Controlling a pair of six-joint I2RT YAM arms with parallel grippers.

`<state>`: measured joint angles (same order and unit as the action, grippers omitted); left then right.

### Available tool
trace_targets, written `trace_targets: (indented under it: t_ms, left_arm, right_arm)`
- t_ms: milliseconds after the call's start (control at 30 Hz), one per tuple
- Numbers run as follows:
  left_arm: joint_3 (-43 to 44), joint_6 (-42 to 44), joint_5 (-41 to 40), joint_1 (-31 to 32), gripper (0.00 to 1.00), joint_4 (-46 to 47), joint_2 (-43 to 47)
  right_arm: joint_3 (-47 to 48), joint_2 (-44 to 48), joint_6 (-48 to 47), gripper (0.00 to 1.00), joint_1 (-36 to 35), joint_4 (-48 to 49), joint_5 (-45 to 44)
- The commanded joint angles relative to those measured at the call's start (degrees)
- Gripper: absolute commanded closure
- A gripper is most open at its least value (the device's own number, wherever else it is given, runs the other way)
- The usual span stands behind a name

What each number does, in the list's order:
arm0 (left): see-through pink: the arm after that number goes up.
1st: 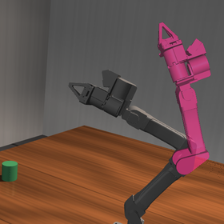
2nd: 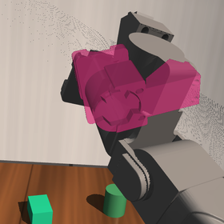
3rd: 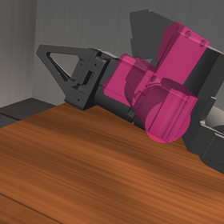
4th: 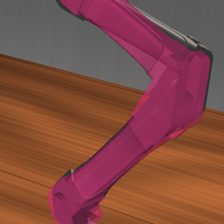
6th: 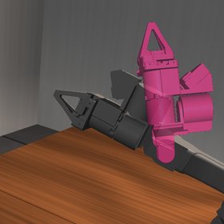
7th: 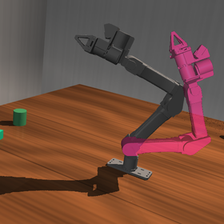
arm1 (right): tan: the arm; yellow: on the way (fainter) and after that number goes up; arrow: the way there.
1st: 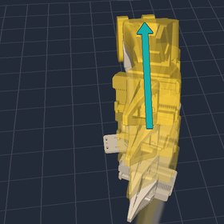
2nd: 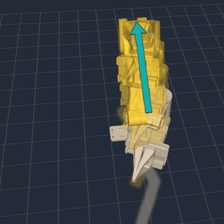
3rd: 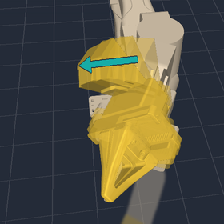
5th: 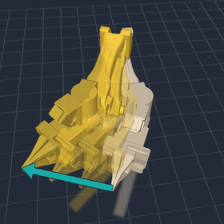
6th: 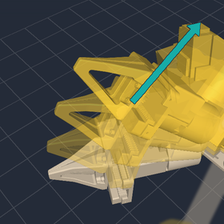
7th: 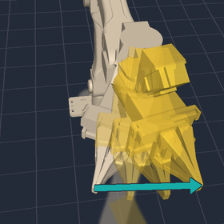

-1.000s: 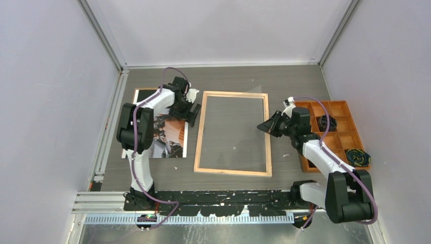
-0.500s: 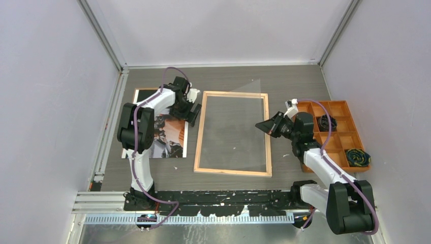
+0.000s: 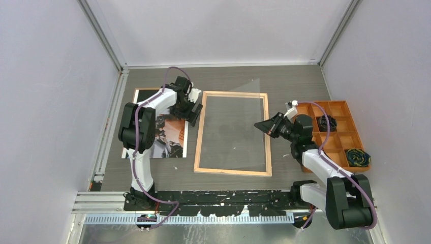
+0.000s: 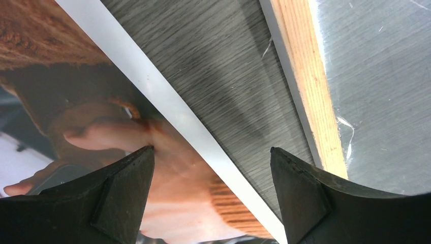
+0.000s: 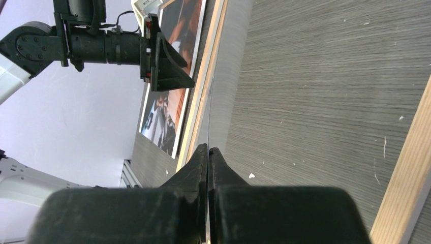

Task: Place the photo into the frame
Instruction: Place the photo frame item in the photo frame.

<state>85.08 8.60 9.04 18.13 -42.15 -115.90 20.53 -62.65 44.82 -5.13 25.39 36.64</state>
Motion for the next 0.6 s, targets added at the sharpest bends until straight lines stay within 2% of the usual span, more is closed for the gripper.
trace_targets:
  t_ms: [0,367,567]
  left_arm:
    - [-0.6,0.4,2.4,1.0,0.14,0.7,-4.1]
    - [0.1,0.4,2.2,1.4,0.14,0.4,-4.6]
    - [0.1,0.4,2.3,1.5,0.14,0.5,-4.7]
  right_arm:
    - [-1.0,0.0,1.6,0.99,-0.1,7.4,1.0]
    - [-2.4,3.0,2.6,0.99,-0.1,9.2,0.9]
    - [-2.2,1.6,3.1,0.99,-0.1,10.2,0.5]
